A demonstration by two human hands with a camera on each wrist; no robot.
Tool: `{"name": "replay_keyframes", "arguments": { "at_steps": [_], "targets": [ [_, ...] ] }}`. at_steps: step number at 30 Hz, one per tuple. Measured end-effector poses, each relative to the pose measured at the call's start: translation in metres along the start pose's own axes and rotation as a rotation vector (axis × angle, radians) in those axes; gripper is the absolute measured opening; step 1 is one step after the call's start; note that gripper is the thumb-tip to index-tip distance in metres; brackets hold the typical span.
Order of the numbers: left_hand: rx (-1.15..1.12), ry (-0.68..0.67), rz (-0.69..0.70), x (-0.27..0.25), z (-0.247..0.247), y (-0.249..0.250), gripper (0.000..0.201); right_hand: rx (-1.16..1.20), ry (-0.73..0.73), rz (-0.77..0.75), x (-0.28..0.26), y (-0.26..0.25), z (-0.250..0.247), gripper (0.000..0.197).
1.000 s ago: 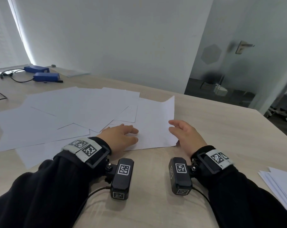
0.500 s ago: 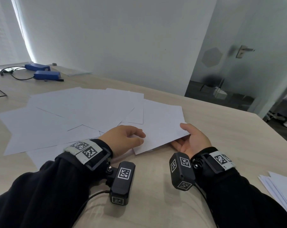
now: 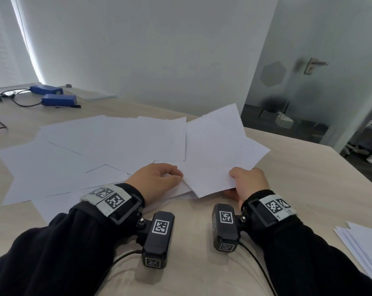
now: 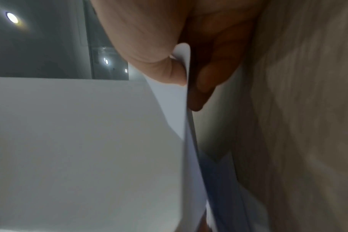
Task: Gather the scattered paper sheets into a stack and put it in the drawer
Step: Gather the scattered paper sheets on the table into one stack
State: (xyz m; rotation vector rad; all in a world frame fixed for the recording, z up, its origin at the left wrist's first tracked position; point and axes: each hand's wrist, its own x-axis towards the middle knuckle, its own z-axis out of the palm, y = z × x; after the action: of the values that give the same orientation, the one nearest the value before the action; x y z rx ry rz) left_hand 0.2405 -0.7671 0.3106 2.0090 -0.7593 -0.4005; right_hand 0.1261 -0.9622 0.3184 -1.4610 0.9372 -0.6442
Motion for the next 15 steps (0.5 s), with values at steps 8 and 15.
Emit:
{"name": "replay_keyframes", "arguments": {
  "at_steps": [8, 15],
  "targets": [
    [0.092, 0.073, -0.053, 0.0, -0.006, 0.002, 0.019, 0.131, 0.279, 0.007, 0.017, -0.003, -0.047, 0.012],
    [-0.052, 0.195, -0.048, 0.002, -0.011, 0.001, 0.024, 0.353, 0.254, -0.003, 0.011, -0.007, -0.046, 0.018]
  ]
}}
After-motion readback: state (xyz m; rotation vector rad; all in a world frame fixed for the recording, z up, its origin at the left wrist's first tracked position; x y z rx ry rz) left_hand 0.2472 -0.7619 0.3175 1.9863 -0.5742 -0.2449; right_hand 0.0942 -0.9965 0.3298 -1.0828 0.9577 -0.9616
